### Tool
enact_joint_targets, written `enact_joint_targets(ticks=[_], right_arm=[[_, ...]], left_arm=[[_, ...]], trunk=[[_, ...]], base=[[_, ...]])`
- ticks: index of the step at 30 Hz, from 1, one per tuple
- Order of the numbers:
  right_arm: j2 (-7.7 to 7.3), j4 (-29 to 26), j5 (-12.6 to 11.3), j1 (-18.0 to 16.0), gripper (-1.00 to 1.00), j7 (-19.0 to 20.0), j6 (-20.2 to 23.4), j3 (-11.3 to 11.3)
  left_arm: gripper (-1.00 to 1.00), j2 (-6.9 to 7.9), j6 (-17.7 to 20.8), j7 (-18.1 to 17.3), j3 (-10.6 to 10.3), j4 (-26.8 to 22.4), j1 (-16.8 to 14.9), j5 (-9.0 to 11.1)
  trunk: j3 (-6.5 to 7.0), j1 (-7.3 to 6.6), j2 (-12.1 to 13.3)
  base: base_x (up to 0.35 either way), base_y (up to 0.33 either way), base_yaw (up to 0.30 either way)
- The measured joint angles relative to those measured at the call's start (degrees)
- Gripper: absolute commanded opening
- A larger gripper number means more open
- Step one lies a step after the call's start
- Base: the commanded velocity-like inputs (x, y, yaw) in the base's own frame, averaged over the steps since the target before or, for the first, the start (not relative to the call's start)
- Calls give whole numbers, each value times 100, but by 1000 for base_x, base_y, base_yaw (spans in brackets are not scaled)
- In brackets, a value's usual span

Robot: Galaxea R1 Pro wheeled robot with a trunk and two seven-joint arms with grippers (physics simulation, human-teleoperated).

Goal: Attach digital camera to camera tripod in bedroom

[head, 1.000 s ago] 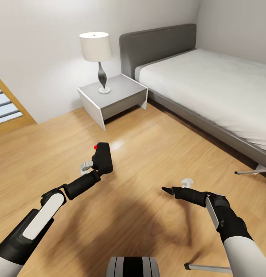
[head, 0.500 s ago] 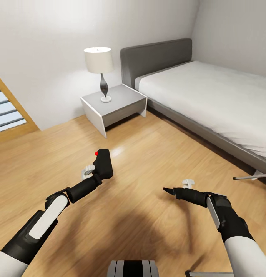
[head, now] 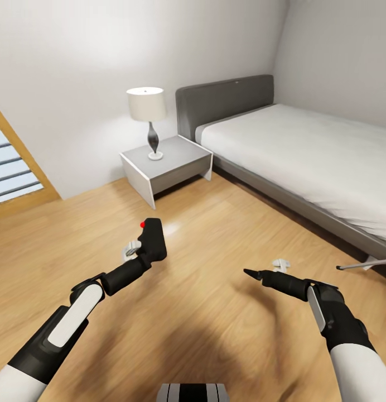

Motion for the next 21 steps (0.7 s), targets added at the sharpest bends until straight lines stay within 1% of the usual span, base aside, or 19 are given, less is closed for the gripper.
enact_joint_targets(ticks=[2, 8, 9, 12, 16, 17, 21], right_arm=[[1, 0, 9, 0, 100, 0, -3, -3], [4, 0, 117, 0, 100, -12, -8, 28], [6, 1, 172, 1, 100, -16, -7, 33], [11, 2, 252, 1, 100, -26, -6, 34], [17, 2, 315, 1, 100, -62, -5, 34], [19, 2, 334, 1, 100, -92, -5, 35], [24, 2, 355, 1, 100, -167, -4, 35]], left_arm=[[-100, -24, 3, 50, 0, 1, 0, -9], [-100, -195, 14, 564, -2, 2, 0, -35], [-100, -248, 18, 708, -7, 2, 0, -50], [-100, -324, 22, 867, -28, 1, 0, -52], [-100, -398, 22, 981, -139, 0, 1, -59], [-100, -418, 20, 1027, -213, -1, 1, -63], [-100, -436, 19, 1156, -307, -2, 1, -77]], trunk=[[44, -5, 3], [177, -21, 11], [200, -23, 12], [266, -31, 16], [355, -41, 22], [377, -44, 23], [466, -54, 28]], base=[[0, 0, 0], [0, 0, 0], [0, 0, 0], [0, 0, 0], [0, 0, 0], [0, 0, 0], [0, 0, 0]])
